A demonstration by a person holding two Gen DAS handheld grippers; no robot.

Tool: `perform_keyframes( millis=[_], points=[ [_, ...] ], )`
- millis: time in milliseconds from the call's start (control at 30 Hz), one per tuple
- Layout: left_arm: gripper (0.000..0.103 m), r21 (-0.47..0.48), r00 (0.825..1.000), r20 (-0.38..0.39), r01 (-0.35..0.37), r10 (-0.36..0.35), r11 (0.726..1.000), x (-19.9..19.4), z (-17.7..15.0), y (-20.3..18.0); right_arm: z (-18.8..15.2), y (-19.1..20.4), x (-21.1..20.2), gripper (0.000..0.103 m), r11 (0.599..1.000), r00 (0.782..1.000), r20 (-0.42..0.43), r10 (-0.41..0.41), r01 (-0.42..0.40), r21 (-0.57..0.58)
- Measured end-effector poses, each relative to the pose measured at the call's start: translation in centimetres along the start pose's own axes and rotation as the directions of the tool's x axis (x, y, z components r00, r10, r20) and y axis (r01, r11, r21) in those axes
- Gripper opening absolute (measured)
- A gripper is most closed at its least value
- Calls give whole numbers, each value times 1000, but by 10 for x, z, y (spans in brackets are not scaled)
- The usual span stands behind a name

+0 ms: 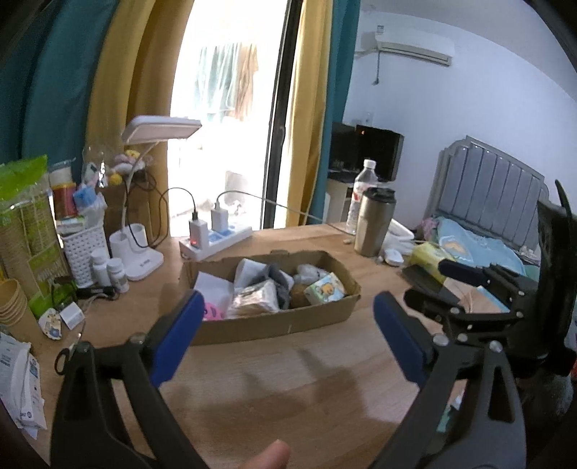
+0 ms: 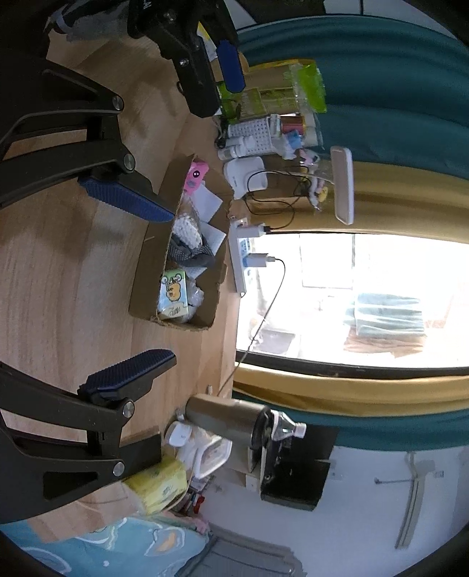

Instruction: Organize soft objects

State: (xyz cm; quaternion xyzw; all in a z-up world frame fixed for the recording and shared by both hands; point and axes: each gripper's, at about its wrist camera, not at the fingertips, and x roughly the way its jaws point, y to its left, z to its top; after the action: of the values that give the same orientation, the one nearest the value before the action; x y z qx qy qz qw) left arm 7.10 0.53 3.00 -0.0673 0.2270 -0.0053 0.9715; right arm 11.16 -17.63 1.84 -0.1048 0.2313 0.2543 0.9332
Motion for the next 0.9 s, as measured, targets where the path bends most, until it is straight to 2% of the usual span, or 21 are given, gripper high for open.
perform_keyframes(
  millis=[367, 900],
  points=[
    [97, 18, 997, 54, -59, 58, 998, -32, -3, -22, -1, -8, -45, 77, 998, 995, 86, -56, 54, 26],
    [97, 58, 994, 59, -96, 93, 994, -37, -3, -31, -2, -13, -56, 77, 997, 992, 107, -62, 57, 48]
  ],
)
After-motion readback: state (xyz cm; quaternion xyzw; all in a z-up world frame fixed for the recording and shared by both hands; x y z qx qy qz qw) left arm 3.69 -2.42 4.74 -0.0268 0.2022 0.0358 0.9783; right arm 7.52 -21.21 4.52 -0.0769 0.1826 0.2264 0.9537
